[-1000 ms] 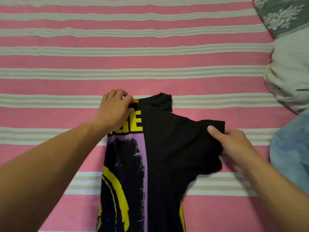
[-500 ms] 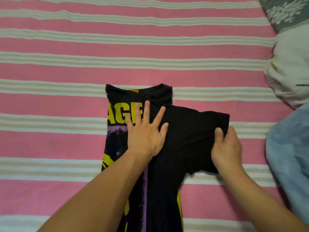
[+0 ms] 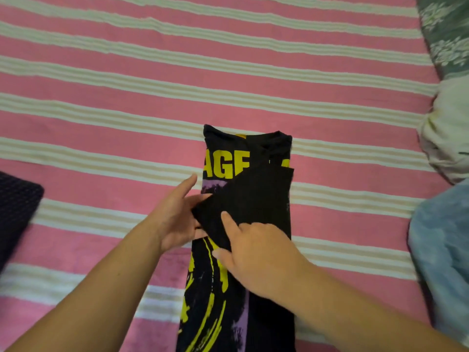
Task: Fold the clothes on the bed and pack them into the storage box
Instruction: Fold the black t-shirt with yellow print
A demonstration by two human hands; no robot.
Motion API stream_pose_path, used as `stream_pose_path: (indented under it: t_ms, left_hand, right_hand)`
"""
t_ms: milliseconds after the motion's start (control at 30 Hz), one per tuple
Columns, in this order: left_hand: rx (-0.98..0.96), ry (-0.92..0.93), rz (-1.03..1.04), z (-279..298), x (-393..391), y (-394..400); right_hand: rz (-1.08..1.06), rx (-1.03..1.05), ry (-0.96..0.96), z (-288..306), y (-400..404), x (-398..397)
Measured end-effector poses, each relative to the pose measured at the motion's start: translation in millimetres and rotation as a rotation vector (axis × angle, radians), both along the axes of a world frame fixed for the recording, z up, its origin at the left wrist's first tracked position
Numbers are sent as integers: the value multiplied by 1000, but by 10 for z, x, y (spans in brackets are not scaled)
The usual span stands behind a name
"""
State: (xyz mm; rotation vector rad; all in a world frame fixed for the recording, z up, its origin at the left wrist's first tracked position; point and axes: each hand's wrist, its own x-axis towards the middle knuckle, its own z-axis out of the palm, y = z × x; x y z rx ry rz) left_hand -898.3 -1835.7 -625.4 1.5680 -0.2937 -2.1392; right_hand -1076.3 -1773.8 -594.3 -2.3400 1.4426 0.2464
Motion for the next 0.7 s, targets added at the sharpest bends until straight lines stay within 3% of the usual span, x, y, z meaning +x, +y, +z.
stream_pose_path:
  t_ms: [67, 133, 200, 433, 500, 633, 700]
  left_hand:
    - [-61, -136, -83, -83, -36, 9]
    - [-127, -261, -132, -124, -85, 9]
    - [-172, -350, -118, -132, -126, 5]
    - [-263, -418, -57, -140, -145, -3]
    - [-278, -412, -59, -150, -153, -15]
    - [-272, -370, -55, -212, -145, 7]
    - [-261, -365, -48, -239, -143, 15]
  right_hand:
    - [-2, -32, 110, -91, 151, -13]
    - [-28, 62, 128, -187, 297, -125]
    - [63, 79, 141, -257, 459, -218]
    - [214, -64, -80, -434, 816, -568]
    - [40, -150, -182, -421, 647, -659]
    - [-543, -158, -535, -455, -393, -758]
    - [-534, -33, -545, -482, -1020, -797]
